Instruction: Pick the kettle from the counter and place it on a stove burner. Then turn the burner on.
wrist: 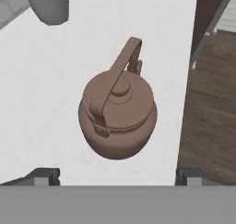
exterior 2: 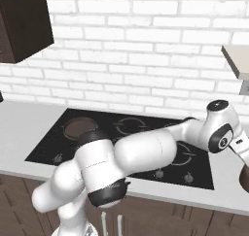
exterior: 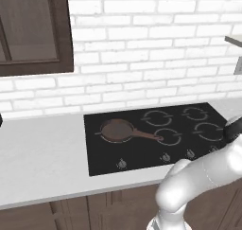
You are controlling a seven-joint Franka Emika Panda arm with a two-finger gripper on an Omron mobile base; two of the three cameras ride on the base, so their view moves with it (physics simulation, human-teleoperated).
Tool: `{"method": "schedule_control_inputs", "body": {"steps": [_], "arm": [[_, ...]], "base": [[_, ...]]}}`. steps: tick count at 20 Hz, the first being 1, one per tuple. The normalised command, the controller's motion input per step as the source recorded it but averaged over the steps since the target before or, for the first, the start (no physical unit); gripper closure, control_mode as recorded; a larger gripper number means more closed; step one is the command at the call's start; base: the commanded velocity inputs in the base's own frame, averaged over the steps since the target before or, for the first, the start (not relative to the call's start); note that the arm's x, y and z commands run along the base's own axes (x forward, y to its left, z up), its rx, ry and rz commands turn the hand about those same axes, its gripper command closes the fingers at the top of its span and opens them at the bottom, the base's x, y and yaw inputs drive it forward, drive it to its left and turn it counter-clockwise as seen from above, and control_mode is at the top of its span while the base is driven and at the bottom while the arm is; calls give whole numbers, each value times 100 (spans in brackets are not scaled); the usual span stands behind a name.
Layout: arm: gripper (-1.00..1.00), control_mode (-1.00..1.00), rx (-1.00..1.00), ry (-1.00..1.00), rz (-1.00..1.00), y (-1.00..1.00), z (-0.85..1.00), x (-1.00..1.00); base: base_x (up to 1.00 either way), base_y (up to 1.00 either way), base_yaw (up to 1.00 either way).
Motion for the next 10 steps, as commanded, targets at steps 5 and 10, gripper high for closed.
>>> {"method": "schedule_control_inputs", "body": {"steps": [5,10], "arm": [[-100,-100,5,3,0,-14,11,6],[-100,-100,0,1,-1,-15,-12,3]], "base": [[0,0,0],[0,0,0]]}}
